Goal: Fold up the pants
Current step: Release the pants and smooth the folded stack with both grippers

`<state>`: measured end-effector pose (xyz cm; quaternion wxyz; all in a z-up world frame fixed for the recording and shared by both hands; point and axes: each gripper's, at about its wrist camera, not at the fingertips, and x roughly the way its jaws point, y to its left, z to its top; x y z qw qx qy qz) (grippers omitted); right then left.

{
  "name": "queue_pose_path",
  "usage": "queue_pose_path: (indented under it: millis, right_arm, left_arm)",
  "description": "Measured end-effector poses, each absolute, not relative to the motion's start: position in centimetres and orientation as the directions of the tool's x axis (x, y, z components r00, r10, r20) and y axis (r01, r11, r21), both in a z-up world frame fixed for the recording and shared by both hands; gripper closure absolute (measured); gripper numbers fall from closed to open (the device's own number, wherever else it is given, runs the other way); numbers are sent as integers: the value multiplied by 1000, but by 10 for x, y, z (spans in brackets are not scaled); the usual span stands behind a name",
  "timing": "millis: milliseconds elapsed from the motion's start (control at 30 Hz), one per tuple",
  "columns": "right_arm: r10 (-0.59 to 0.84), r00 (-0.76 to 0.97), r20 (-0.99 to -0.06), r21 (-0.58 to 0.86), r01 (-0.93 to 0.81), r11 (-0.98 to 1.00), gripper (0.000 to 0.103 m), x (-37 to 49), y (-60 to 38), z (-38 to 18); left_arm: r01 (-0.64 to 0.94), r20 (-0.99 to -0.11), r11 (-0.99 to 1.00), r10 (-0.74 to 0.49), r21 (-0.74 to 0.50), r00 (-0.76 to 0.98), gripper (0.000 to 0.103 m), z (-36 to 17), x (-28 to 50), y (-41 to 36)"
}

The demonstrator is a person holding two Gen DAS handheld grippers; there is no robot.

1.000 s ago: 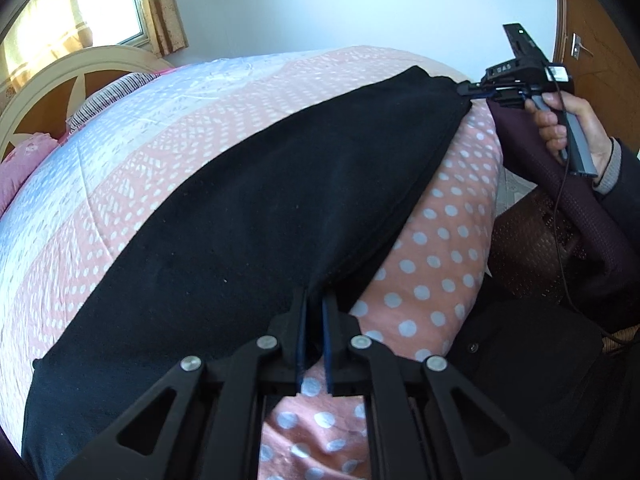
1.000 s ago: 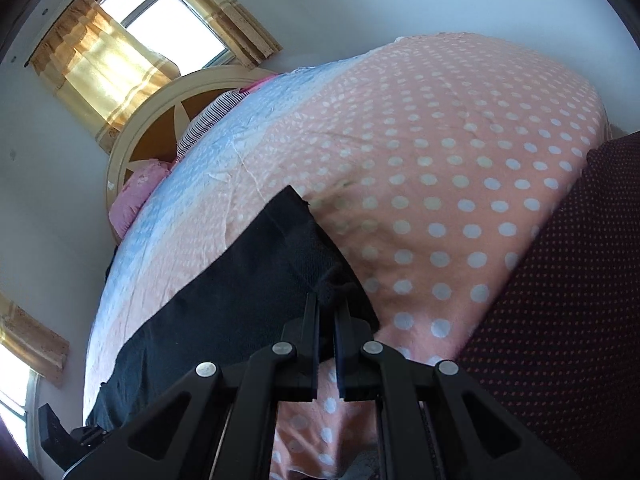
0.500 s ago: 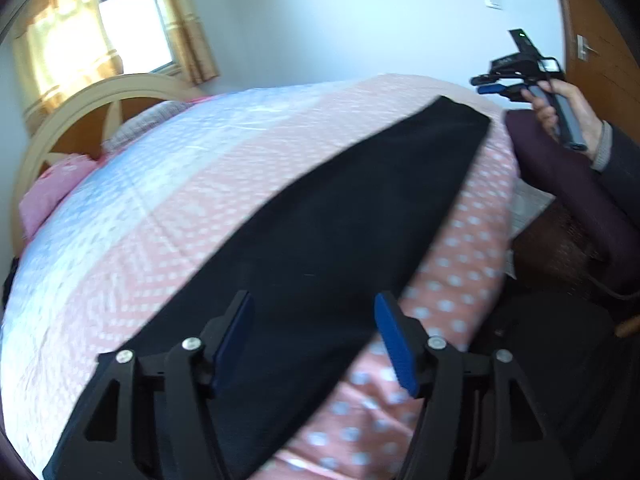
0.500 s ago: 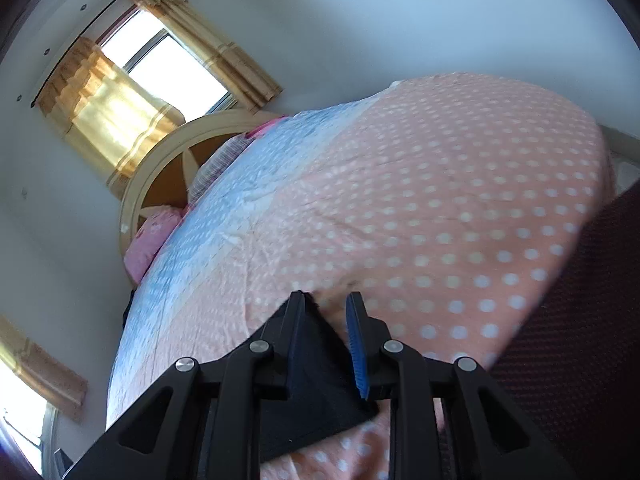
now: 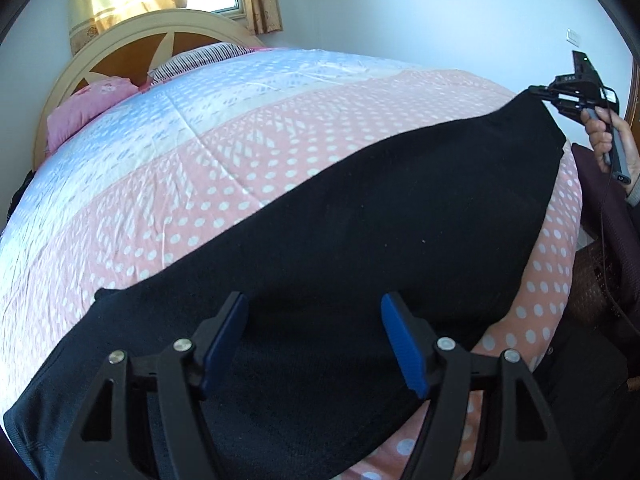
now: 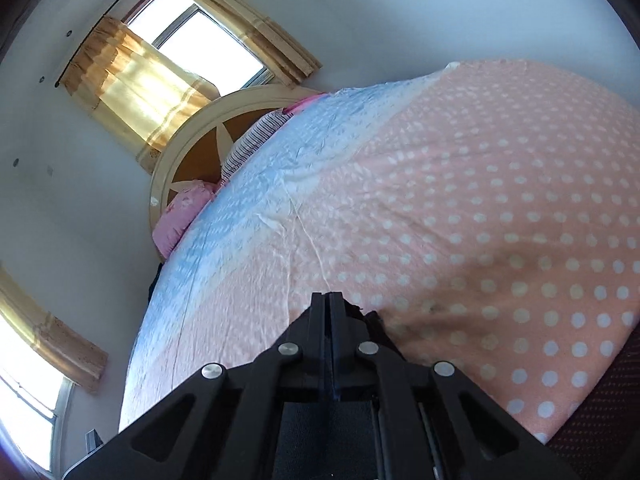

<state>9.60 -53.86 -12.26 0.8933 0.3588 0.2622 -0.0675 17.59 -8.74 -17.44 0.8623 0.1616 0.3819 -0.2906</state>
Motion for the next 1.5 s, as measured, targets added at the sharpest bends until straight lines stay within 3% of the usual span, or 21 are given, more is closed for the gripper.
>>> queue_pose_path:
  millis: [100, 167, 200, 233, 433, 533, 633, 700, 767, 933, 1000, 1100, 1300, 1433, 1500]
  right_arm:
    - [10, 809, -587, 542, 385, 747, 100, 99, -543, -134]
    - [-31, 762, -647, 498, 453, 739, 90, 99, -548, -146]
    - [-46, 750, -660, 486, 473, 735, 63, 97, -549, -150]
    - [-37, 758, -652, 498, 464, 732, 49, 94, -551, -152]
    - [-20, 759, -651, 517, 464, 719, 51, 54, -546, -146]
    - [2, 735, -678, 478, 439, 761, 67, 42, -529, -146]
    - [-14, 656, -755, 372, 446, 814, 86, 41, -506, -161]
    - [-62, 602, -796, 303, 484, 821, 86, 41, -504, -173]
    - [-68, 607, -792, 322, 509, 798, 86, 36, -509, -171]
    - [-144, 663, -734, 264, 475, 839, 82, 33, -485, -132]
    - [-95, 709, -698, 271, 385, 882, 80, 43, -454, -119]
    - [91, 732, -675, 289, 149, 946, 80, 74, -384, -113]
    - [416, 596, -686, 273, -319, 907, 80, 118, -217, -131]
    - [499, 485, -718, 224, -518, 825, 80, 123, -134, -155]
    - [452, 411, -792, 175, -557, 812, 79, 126, -107, -178]
  left_arm:
    - [619, -752, 784, -379, 48, 539, 29, -177, 177, -83]
    - [614, -751, 787, -376, 50, 543, 29, -177, 176, -83]
    - [614, -750, 788, -375, 52, 545, 29, -176, 175, -82]
    - [614, -749, 787, -374, 56, 547, 29, -176, 174, -82]
    - [601, -740, 796, -360, 74, 568, 25, -177, 167, -73]
    - [591, -734, 803, -362, 68, 575, 25, -176, 164, -65]
    - [586, -744, 806, -339, 86, 576, 17, -182, 161, -62]
    - [586, -756, 807, -336, 76, 562, 17, -185, 160, -60]
    - [589, -756, 803, -329, 90, 565, 16, -182, 157, -59]
    - [581, -746, 800, -297, 146, 596, 16, -178, 146, -47]
    - [561, -736, 811, -275, 168, 618, 16, -176, 147, -36]
    - [526, -719, 824, -236, 209, 654, 16, -174, 146, -24]
    - [504, -744, 852, -244, 142, 622, 16, -181, 145, -5]
    - [510, -742, 854, -273, 106, 613, 16, -183, 137, 4]
    - [507, -744, 857, -282, 88, 606, 16, -183, 135, 13]
